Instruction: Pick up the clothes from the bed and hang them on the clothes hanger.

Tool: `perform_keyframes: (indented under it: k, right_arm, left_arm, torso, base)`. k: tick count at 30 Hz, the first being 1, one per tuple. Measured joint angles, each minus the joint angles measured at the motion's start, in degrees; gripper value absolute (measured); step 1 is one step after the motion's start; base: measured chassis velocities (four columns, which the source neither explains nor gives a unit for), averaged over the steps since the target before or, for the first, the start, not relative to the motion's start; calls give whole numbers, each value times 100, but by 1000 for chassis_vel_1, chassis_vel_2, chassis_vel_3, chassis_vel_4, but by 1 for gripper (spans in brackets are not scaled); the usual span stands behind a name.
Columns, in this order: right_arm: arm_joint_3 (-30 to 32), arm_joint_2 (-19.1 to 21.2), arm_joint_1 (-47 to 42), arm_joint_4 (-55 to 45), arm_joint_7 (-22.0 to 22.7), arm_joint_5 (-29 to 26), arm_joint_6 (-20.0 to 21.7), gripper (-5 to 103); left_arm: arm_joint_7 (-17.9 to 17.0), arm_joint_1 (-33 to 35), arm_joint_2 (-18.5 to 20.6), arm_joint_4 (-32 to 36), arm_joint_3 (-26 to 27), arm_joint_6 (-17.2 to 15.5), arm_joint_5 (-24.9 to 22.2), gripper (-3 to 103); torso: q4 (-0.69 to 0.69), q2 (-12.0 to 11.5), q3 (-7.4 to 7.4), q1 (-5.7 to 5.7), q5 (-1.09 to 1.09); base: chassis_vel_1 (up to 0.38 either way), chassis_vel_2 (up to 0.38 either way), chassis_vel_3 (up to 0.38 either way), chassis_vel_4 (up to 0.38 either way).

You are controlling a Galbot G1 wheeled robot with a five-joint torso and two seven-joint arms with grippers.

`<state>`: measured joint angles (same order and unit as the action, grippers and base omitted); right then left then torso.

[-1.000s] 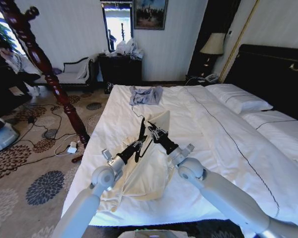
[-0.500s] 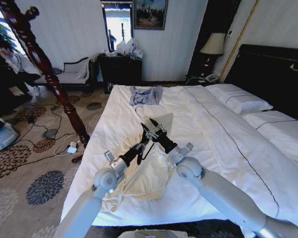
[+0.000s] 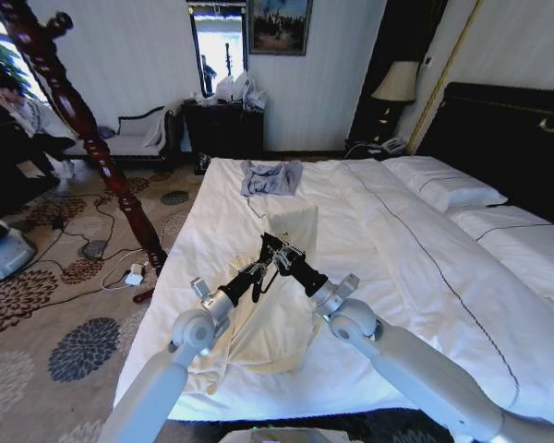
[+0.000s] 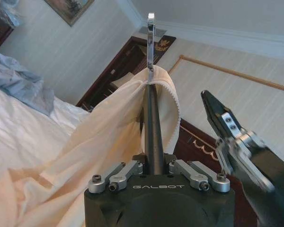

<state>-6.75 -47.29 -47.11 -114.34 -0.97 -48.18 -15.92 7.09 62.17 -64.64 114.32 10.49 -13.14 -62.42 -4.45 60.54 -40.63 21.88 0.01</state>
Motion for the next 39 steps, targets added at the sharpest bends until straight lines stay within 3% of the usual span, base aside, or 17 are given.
perform_keyframes:
  k: [3,6,7,8,10,11,14,16,19,22,23,25,26,27,28,32,39]
  right_arm:
    - [738,477,261,259,254,-407,606,19]
    - [904,831,493,421,331,-598,898,19]
    - [940,995,589,481,330,-705,1017,30]
    - [940,995,589,481,330,-705,1017,30]
    - [963,1556,821,658,204,-1138,1351,46]
    - [960,1711,863,703,123,-1220,1415,46]
    - [958,1996,920,821,-174,-1274,1524,57]
    - [957,2336,991,1051,-720,-1245,1601,68]
    - [943,2474,1038,1197,-938,-1187,1595,73]
    - [913,2710,1196,1663,-1799,-1150,1499,89]
    - [913,2710,1196,1663,-1799,-1150,1499,89]
    - [891,2783,1286,1969,-2584,-1159,1423,95]
    - [875,2812,1373,2312,-3452,-1173,1361,98]
    - [872,2816,1413,2472,-3833,-1175,1347,99]
    - [872,2816,1413,2472,-3833,-1175,1347,99]
    - [800,2761,1594,3121,-5269,-1103,1356,100]
    - [679,2525,1877,3640,-6279,-996,1567,100]
  left_arm:
    - [1,-28,264,107,63,4,-85,18]
    - [6,-110,365,140,21,4,-109,18]
    - [12,-154,402,148,-11,4,-117,18]
    - [12,-154,402,148,-11,4,-117,18]
    - [115,-336,542,129,-180,-12,-119,18]
    - [180,-394,595,102,-238,-14,-101,18]
    - [327,-501,708,39,-347,-15,-62,18]
    - [566,-718,891,-87,-518,-15,-125,18]
    - [698,-860,988,-163,-622,-15,-240,18]
    - [959,-1038,1198,-229,-800,-16,-276,18]
    - [959,-1038,1198,-229,-800,-16,-276,18]
    - [1045,-1071,1315,-206,-865,-23,-276,18]
    - [1097,-1094,1434,-167,-929,-26,-262,18]
    - [1120,-1108,1496,-154,-966,-26,-245,18]
    - [1120,-1108,1496,-154,-966,-26,-245,18]
    - [1259,-1183,1790,-61,-1187,-26,-133,18]
    - [1339,-1364,1952,37,-1531,-15,38,18]
  torso:
    - [0,0,0,0,-2]
    - [0,0,0,0,0]
    - [0,0,0,1,-1]
    - [0,0,0,1,-1]
    - [-1,0,0,0,0]
    - [-1,0,0,0,0]
    - [-1,0,0,0,0]
    - [-1,0,0,0,0]
    - [-2,0,0,0,0]
    - [-1,0,0,1,-1]
    - [-1,0,0,1,-1]
    - [0,0,0,1,-1]
    - [0,0,0,0,0]
    - [0,0,0,0,0]
    - [0,0,0,0,0]
    - [-1,0,0,0,0]
    - [2,0,0,0,0]
  base:
    - [0,0,0,0]
    - [0,0,0,0]
    - [0,0,0,0]
    - [0,0,0,0]
    - [0,0,0,0]
    - [0,0,0,0]
    - [0,0,0,0]
    - [0,0,0,0]
    - [0,0,0,0]
    - [0,0,0,0]
    - [0,0,0,0]
    - [0,0,0,0]
    - [0,0,0,0]
    - [0,0,0,0]
    - [0,0,0,0]
    - [0,0,0,0]
    - [0,0,0,0]
